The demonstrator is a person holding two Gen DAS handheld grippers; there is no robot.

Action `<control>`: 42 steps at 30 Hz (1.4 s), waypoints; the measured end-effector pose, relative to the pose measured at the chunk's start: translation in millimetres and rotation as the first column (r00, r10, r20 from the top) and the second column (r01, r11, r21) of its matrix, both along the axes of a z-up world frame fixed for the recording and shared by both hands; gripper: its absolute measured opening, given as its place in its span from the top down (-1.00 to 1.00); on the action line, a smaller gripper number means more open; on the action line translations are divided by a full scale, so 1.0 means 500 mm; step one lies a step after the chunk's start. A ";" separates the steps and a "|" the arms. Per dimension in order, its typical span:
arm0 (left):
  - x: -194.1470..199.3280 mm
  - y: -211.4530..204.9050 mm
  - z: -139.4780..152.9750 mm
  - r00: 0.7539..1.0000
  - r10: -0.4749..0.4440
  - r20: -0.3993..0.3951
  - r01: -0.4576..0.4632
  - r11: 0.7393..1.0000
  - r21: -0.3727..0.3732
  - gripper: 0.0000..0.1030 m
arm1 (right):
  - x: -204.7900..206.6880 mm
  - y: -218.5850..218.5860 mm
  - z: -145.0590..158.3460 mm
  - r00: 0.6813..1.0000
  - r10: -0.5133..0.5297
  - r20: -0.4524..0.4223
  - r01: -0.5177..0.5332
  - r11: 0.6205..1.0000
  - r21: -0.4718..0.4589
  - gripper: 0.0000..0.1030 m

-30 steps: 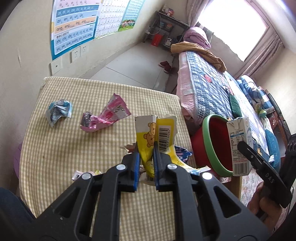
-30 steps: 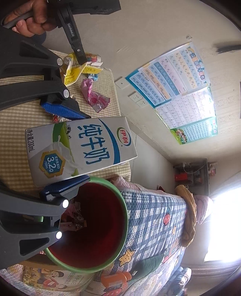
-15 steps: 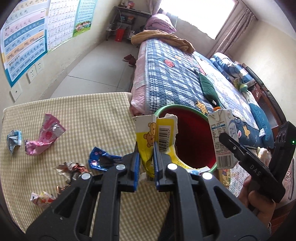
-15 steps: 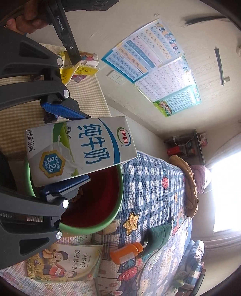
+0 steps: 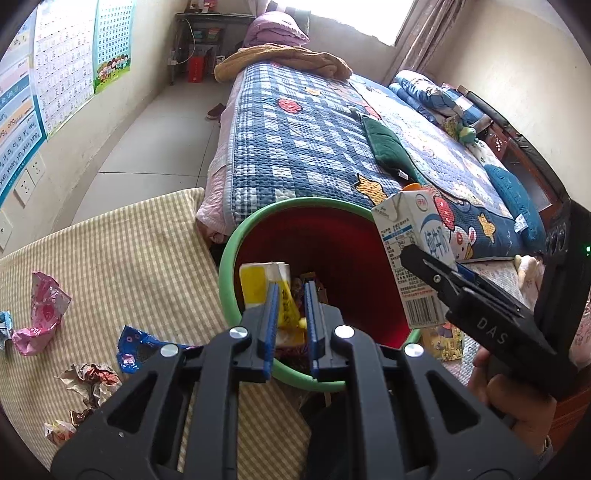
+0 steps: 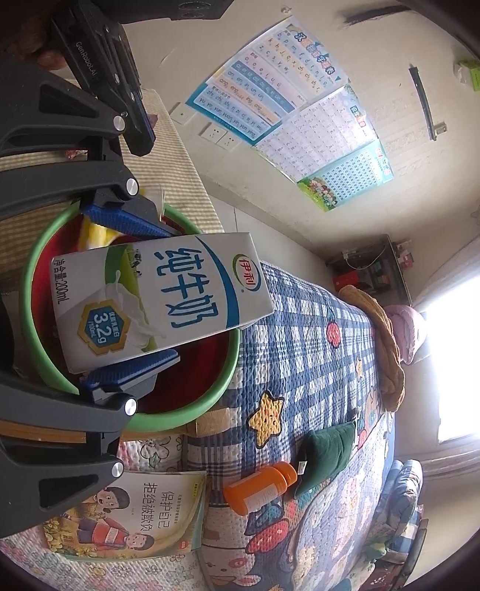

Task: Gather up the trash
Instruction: 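Carry the juice box and milk carton over the red bucket and open both tools, then move both open tools back over the remaining wrappers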

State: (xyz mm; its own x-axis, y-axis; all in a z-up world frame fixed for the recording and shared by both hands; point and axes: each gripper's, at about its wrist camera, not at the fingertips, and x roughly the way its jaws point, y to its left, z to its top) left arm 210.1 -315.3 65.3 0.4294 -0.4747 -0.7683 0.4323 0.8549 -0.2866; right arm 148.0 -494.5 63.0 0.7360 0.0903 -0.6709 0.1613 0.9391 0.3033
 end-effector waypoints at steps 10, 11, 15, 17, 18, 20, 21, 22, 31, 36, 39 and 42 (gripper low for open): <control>-0.003 0.011 -0.016 1.000 0.010 -0.018 -0.010 1.000 -0.009 0.14 | -0.004 0.003 -0.029 0.999 0.005 -0.043 -0.005 1.000 0.005 -0.61; -0.006 0.017 -0.017 1.000 0.015 -0.018 -0.015 1.000 -0.009 0.00 | -0.006 0.004 -0.032 0.999 0.005 -0.048 -0.004 1.000 0.007 -0.66; -0.022 0.047 -0.010 0.999 0.040 -0.004 -0.040 0.999 -0.002 -0.52 | -0.019 0.011 -0.029 0.999 -0.003 -0.050 0.003 1.000 0.008 -0.74; -0.032 0.066 -0.008 0.999 0.053 0.010 -0.053 0.999 0.013 -0.68 | -0.028 0.015 -0.022 0.999 -0.008 -0.045 0.008 1.000 0.002 -0.81; -0.035 0.075 -0.008 0.998 0.059 0.010 -0.059 0.998 0.016 -0.75 | -0.030 0.017 -0.019 0.999 -0.011 -0.041 0.011 1.000 0.001 -0.82; -0.042 0.096 -0.008 0.997 0.074 0.006 -0.074 0.997 0.015 -0.81 | -0.036 0.024 -0.010 0.999 -0.013 -0.037 0.013 1.000 -0.001 -0.83; -0.047 0.108 -0.007 0.997 0.083 0.005 -0.083 0.996 0.015 -0.83 | -0.039 0.031 -0.006 0.999 -0.011 -0.034 0.011 1.000 -0.003 -0.84; -0.051 0.121 -0.006 0.996 0.093 0.005 -0.093 0.996 0.013 -0.85 | -0.040 0.039 -0.001 0.999 -0.008 -0.032 0.008 1.000 -0.006 -0.84; -0.099 0.258 0.015 0.984 0.178 0.023 -0.178 0.984 -0.009 -0.89 | -0.054 0.161 0.029 0.996 0.084 -0.018 -0.084 0.996 -0.043 -0.86; -0.131 0.354 0.010 0.967 0.253 0.017 -0.253 0.967 -0.015 -0.89 | -0.057 0.245 0.031 0.987 0.158 -0.025 -0.159 0.985 -0.062 -0.86; -0.153 0.411 0.000 0.954 0.301 0.007 -0.301 0.954 -0.016 -0.89 | -0.058 0.296 0.025 0.979 0.202 -0.038 -0.205 0.976 -0.077 -0.86; -0.171 0.459 -0.015 0.940 0.341 -0.008 -0.341 0.940 -0.018 -0.89 | -0.059 0.341 0.016 0.969 0.242 -0.054 -0.246 0.965 -0.087 -0.86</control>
